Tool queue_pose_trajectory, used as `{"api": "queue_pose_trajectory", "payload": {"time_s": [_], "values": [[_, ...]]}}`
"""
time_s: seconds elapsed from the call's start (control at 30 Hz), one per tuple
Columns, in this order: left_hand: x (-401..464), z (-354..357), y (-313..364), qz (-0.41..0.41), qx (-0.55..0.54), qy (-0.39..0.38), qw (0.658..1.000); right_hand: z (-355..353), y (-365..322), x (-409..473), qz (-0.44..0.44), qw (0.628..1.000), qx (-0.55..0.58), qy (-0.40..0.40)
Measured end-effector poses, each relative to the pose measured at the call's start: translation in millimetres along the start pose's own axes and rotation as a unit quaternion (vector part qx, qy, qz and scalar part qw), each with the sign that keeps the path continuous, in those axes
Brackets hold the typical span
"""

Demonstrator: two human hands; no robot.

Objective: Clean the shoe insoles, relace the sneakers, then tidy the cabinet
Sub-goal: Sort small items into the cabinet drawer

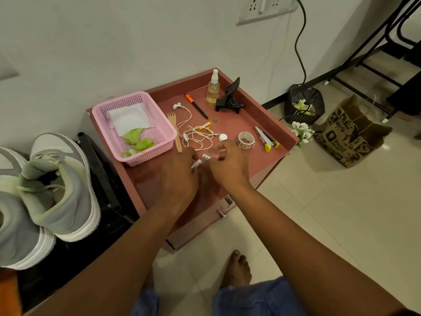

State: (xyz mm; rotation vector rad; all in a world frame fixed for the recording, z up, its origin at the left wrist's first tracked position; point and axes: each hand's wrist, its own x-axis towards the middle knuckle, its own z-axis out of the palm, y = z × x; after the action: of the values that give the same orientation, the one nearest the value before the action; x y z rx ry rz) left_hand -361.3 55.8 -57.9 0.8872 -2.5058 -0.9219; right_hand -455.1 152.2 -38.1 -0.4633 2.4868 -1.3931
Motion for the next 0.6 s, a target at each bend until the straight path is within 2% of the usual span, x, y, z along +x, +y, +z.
{"api": "queue_pose_trajectory", "payload": {"time_s": [0.17,0.3,0.47,0.6], "values": [[-2.8,-1.8,11.5,-0.032,-0.123,0.033,0.991,8.8,-1.1,-2.8,0.055,0.996,0.054,-0.050],[-4.4,-3.2,15.4,-0.096,-0.156,0.060,0.981,14.0,1.5,-2.3,0.068,0.992,0.082,-0.065],[-0.9,-4.0,13.5,-0.172,-0.171,0.088,0.966,17.5,6.7,-1.5,-0.011,0.995,0.045,-0.084],[0.8,-5.9,10.6,-0.189,-0.179,0.102,0.960,18.7,9.5,-2.6,-0.076,0.993,-0.024,-0.091]]}}
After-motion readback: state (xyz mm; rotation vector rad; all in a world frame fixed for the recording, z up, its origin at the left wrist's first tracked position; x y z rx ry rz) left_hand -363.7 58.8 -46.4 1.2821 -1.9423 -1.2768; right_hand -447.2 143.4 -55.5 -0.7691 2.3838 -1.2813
